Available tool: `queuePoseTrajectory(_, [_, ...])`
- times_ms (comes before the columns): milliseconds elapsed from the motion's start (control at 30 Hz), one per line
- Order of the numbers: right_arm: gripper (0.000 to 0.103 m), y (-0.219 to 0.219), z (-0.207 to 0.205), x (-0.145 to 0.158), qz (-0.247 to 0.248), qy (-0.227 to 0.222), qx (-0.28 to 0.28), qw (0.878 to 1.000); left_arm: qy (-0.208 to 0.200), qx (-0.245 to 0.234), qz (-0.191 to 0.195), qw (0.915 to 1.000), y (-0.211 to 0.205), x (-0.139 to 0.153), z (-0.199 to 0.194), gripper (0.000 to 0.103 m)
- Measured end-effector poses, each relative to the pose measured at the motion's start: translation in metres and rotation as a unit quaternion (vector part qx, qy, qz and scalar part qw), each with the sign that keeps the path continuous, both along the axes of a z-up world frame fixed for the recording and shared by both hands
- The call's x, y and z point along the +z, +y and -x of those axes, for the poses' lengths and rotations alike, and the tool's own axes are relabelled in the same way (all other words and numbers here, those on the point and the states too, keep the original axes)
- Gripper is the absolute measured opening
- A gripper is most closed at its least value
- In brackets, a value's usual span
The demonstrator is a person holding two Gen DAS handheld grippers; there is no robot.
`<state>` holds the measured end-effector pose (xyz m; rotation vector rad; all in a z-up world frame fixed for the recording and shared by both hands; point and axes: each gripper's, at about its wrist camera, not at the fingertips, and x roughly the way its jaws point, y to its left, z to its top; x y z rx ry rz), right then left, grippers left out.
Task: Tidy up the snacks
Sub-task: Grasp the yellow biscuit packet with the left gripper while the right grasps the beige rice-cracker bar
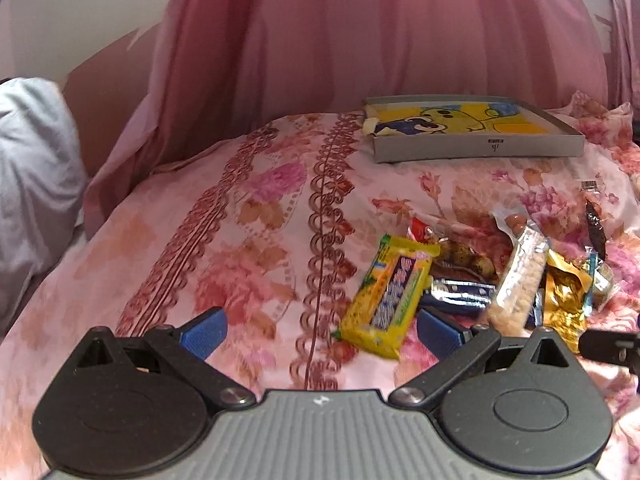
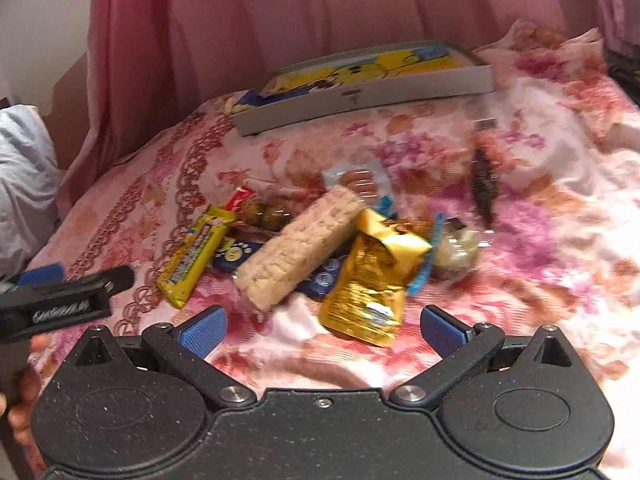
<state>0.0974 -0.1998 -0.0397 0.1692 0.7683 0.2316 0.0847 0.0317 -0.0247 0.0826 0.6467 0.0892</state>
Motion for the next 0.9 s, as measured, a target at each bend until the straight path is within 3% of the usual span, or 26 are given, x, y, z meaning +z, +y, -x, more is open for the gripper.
queuePoseTrajectory(267, [0.101,0.023,-0.032,-0.007,-0.006,-0.001,0.044,0.999,0.028,-0.100,0.010,0.9945,0.003,-0.003,-0.051,0.103])
queuePoseTrajectory(600, [0.101,0.038,-0.084,-0.019,0.005,0.030,0.052,0.998,0.050,-0.141,0.022,0.9885,0.011,-0.004,-0.087,0.103])
queuePoseTrajectory(900, [0.080,0.033,-0.093,-0.029,-0.004,0.050,0.058,0.997,0.085,-0.169,0.066,0.9798,0.013,-0.022,-0.103,0.102])
